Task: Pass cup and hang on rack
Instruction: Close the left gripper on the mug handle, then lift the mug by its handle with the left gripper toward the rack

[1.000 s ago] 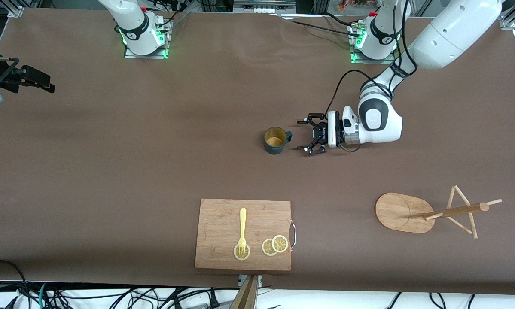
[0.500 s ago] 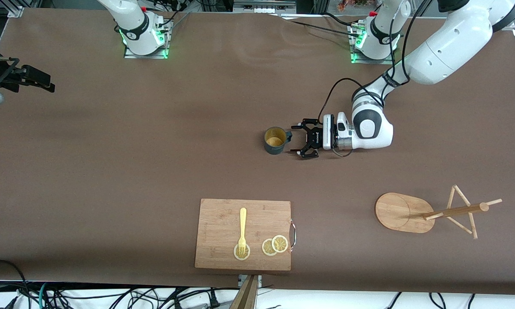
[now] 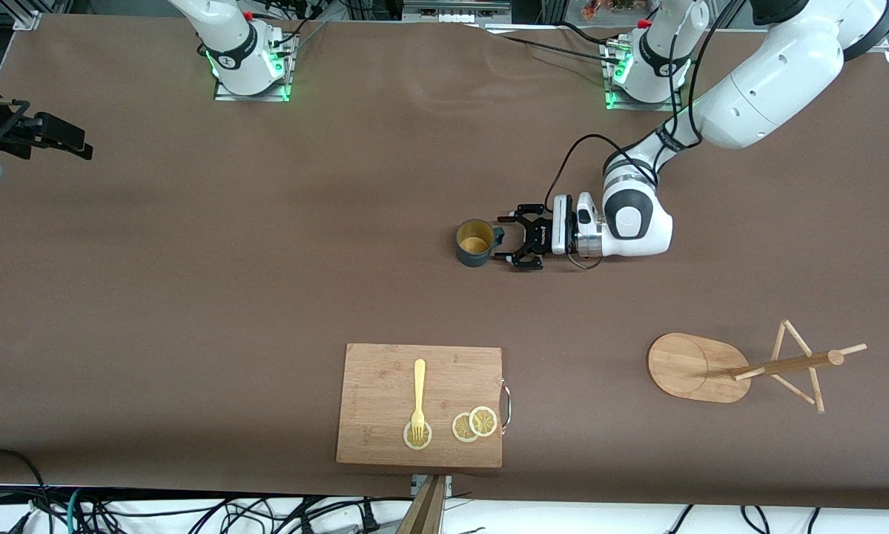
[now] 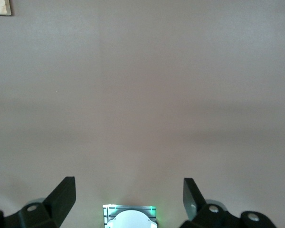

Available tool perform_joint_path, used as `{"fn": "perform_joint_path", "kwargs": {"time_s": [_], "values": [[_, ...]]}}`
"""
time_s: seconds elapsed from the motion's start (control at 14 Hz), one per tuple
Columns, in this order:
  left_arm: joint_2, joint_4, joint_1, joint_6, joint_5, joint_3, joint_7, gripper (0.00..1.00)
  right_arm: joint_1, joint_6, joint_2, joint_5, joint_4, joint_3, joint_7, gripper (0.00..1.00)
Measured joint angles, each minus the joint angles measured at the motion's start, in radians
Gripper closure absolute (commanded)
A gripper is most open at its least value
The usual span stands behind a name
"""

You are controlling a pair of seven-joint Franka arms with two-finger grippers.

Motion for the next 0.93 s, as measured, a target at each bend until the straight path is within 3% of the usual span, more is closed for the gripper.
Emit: {"fn": "perform_joint_path", "kwargs": {"time_s": [0.29,0.57,0.93], "values": [[0.000,0.010,-0.003,0.000,0.000,0.000,0.011,0.34,0.000,0.000,0.000,0.002,0.000,-0.003,0.000,0.00],[0.008,0.030,-0.009,0.000,0.000,0.000,0.013,0.41,0.000,-0.001,0.000,0.003,0.000,-0.003,0.000,0.00],[0.024,0.048,-0.019,0.000,0.000,0.000,0.013,0.61,0.003,-0.025,-0.002,0.004,0.001,-0.004,0.000,0.00]]}}
